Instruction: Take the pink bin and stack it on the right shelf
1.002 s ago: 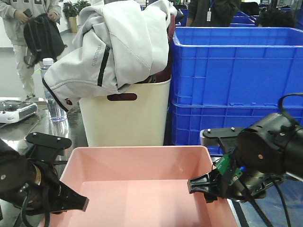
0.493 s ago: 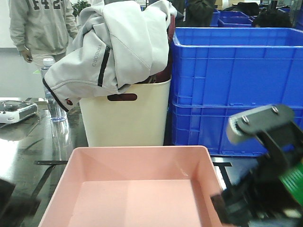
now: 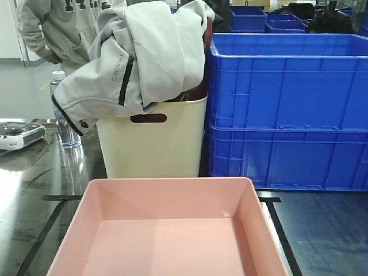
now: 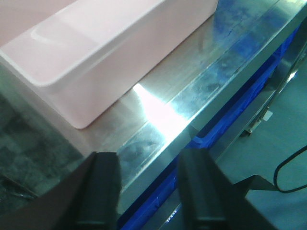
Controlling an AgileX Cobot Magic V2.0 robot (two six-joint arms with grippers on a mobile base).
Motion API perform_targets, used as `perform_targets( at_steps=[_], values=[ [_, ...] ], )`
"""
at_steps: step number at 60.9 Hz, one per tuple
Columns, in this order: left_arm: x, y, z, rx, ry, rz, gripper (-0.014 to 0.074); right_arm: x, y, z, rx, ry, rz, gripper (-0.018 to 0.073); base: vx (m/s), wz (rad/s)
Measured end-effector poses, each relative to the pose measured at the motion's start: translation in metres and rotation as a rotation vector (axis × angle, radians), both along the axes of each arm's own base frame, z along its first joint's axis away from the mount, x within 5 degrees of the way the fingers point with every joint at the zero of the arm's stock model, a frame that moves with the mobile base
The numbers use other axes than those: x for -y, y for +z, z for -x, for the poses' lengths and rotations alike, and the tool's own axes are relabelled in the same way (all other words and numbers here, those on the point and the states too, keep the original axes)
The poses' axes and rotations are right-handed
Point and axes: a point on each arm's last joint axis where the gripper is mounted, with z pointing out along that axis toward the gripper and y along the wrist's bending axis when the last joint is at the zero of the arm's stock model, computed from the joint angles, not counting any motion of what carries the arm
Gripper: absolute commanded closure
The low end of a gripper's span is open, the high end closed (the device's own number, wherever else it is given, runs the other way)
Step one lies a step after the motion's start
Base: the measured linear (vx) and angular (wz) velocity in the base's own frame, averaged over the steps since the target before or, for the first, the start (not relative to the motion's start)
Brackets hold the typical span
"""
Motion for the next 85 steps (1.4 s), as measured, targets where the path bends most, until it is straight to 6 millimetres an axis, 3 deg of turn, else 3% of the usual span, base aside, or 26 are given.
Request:
perform_targets(
  at_steps=[6, 15, 21, 43, 55, 61, 69, 85],
  values=[
    [0.000, -0.013, -0.001, -0.002, 0.010, 0.001, 0.0438, 0.005, -0.011, 0.007, 0.013, 0.018, 0.005, 0.0386, 0.00, 0.00],
    [0.000, -0.020, -0.002, -0.014, 0.014, -0.004, 0.0559, 0.007, -0.017, 0.010, 0.009, 0.023, 0.012, 0.0577, 0.00, 0.00],
    [0.000, -0.020, -0.002, -0.013, 0.014, -0.004, 0.0605, 0.007, -0.019, 0.010, 0.000, 0.022, 0.019, 0.0574, 0.00, 0.00],
    [-0.003, -0.019, 0.000, 0.008, 0.035, 0.000, 0.0603, 0.008, -0.020, 0.011, -0.008, 0.021, 0.025, 0.0571, 0.00, 0.00],
    [-0.025, -0.021, 0.003, 0.296, 0.297, 0.011, 0.0603, 0.008, -0.021, 0.011, -0.014, 0.019, 0.030, 0.0571, 0.00, 0.00],
    [-0.035, -0.034, 0.005, 0.424, 0.445, 0.031, 0.0603, 0.008, -0.021, 0.011, -0.015, 0.019, 0.030, 0.0570, 0.00, 0.00],
    [-0.041, -0.056, 0.001, 0.457, 0.566, 0.108, 0.0603, 0.008, -0.021, 0.011, -0.016, 0.019, 0.031, 0.0568, 0.00, 0.00],
    [-0.045, -0.104, -0.007, 0.476, 0.658, 0.210, 0.0603, 0.008, -0.021, 0.011, -0.016, 0.019, 0.031, 0.0568, 0.00, 0.00]
  ],
)
